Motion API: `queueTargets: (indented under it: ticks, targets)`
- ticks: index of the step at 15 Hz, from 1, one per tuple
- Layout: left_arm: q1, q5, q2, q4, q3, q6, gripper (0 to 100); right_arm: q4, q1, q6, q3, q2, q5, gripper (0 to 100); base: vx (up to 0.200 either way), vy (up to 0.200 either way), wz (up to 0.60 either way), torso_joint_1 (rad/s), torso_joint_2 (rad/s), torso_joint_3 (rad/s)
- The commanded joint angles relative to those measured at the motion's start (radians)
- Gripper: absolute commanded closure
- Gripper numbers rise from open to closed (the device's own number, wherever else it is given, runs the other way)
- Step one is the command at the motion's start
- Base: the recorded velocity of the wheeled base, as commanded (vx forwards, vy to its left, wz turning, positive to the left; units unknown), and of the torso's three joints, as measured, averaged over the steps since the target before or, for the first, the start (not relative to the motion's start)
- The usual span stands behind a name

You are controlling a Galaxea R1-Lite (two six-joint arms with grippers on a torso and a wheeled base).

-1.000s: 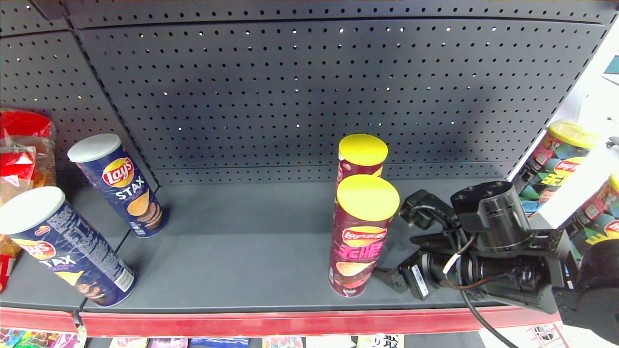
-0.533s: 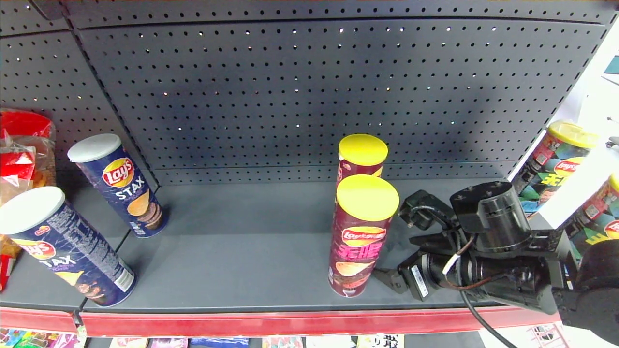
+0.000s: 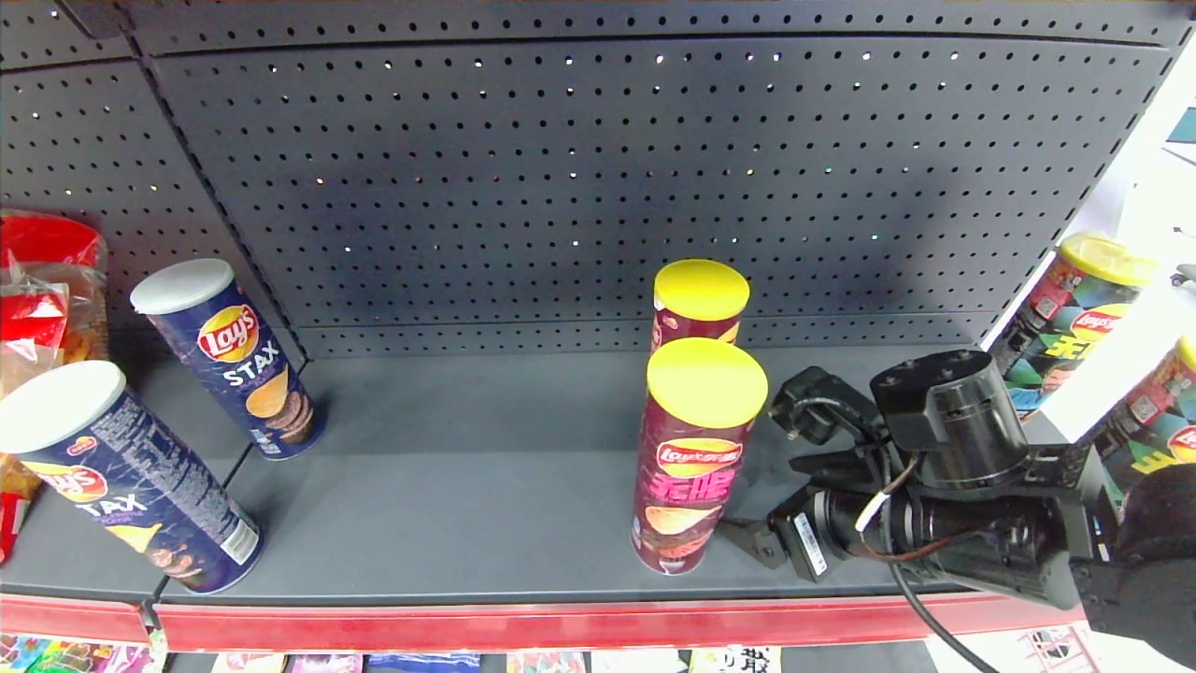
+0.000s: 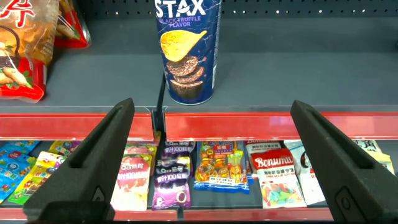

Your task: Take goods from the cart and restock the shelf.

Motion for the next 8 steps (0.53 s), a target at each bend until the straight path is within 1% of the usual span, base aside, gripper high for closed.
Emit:
queueTargets:
  ticks: [1, 8]
  targets:
    - [0.000, 0.000, 0.001, 0.000, 0.000, 0.000, 0, -0.001, 0.001, 0.000, -0.002, 0.000, 0.000, 0, 0.000, 0.000, 0.00, 0.000, 0.00, 0.000]
    - [0.000, 0.000, 0.001, 0.000, 0.000, 0.000, 0, -0.002, 0.006, 0.000, -0.002, 0.000, 0.000, 0, 0.000, 0.000, 0.00, 0.000, 0.00, 0.000]
